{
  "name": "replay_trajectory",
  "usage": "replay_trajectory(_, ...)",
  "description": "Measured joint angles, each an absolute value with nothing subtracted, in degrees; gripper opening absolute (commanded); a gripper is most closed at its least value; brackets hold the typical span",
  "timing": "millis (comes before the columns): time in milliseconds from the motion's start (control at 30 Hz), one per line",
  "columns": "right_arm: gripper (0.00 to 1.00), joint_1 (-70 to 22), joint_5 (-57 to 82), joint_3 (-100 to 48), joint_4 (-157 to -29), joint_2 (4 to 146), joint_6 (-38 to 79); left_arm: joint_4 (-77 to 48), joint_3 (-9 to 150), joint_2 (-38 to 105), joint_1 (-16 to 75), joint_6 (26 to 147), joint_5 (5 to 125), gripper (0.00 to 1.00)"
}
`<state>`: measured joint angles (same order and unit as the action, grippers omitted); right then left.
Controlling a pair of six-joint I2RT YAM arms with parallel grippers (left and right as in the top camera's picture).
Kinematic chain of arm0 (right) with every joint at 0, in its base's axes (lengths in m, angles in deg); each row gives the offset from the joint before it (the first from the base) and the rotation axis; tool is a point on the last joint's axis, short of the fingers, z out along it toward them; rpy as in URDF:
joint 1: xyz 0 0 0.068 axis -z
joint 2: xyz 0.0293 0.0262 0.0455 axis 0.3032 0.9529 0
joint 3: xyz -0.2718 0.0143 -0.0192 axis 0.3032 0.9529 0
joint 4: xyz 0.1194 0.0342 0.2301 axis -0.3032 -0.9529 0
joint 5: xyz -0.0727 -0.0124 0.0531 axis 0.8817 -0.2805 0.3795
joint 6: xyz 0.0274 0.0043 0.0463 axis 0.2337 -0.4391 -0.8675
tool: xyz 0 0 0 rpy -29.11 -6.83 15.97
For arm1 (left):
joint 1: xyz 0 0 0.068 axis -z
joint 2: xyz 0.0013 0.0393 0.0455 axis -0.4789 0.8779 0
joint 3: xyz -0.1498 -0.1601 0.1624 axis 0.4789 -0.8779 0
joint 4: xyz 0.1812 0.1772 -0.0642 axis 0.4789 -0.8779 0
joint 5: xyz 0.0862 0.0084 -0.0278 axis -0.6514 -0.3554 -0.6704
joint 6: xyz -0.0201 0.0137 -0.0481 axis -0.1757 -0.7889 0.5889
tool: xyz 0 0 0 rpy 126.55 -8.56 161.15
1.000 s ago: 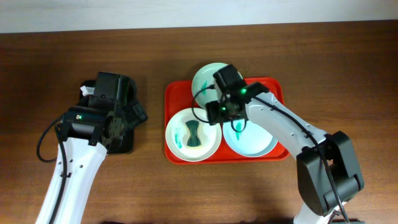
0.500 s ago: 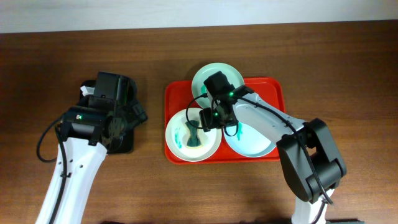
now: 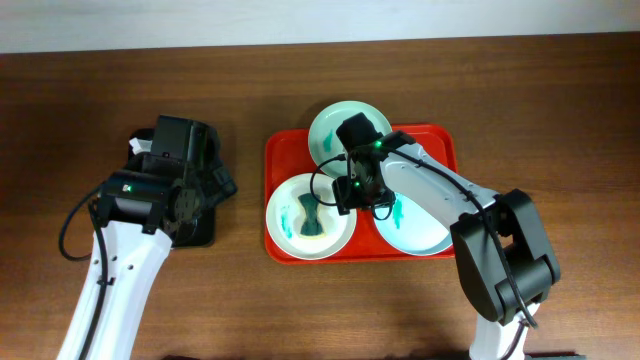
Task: Clean dirty plates on tray and stack at the side
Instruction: 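Grasp the rim of the front-left plate with the right gripper, then regrasp the sponge with the left gripper and scrub the held plate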
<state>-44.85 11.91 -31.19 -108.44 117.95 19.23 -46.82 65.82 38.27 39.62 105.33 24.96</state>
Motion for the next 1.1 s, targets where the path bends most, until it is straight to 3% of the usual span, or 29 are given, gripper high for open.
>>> replay_trajectory(33, 0.45, -44.85, 11.89, -31.19, -108.20, 117.95, 19.21, -46.80, 65.82, 38.27, 39.62, 105.40, 25.29, 0.85)
replay_trajectory(100, 0.42, -44.83, 11.93, -31.11, -107.85, 117.95, 19.45, -46.80, 65.82, 38.27, 39.62, 104.87, 26.29, 0.85)
replay_trajectory(433, 0.42, -43.23, 6.80, -27.46, -103.74, 118.01, 21.83, -45.23, 65.82, 41.83, 39.62, 97.66, 36.91, 0.84)
replay_trajectory(467, 0.42, -43.23, 6.60, -27.00, -103.13, 118.01, 22.20, -45.23, 65.82, 42.95, 39.62, 97.25, 38.01, 0.80)
replay_trajectory(567, 0.27, -42.99, 5.60, -26.10, -101.42, 117.99, 22.79, -44.94, 65.77, 46.14, 39.66, 95.15, 40.59, 0.79)
replay_trajectory(633, 0.24, -42.23, 4.55, -25.62, -100.83, 117.99, 23.32, -44.33, 65.77, 48.02, 39.97, 92.98, 43.01, 0.79)
replay_trajectory(967, 0.28, -37.48, -5.05, -22.93, -96.81, 117.99, 27.38, -40.99, 65.77, 56.76, 43.73, 86.34, 49.74, 0.79)
replay_trajectory(1100, 0.18, -37.44, -5.75, -22.45, -96.13, 117.88, 27.63, -40.00, 65.77, 59.03, 45.04, 85.42, 50.73, 0.76)
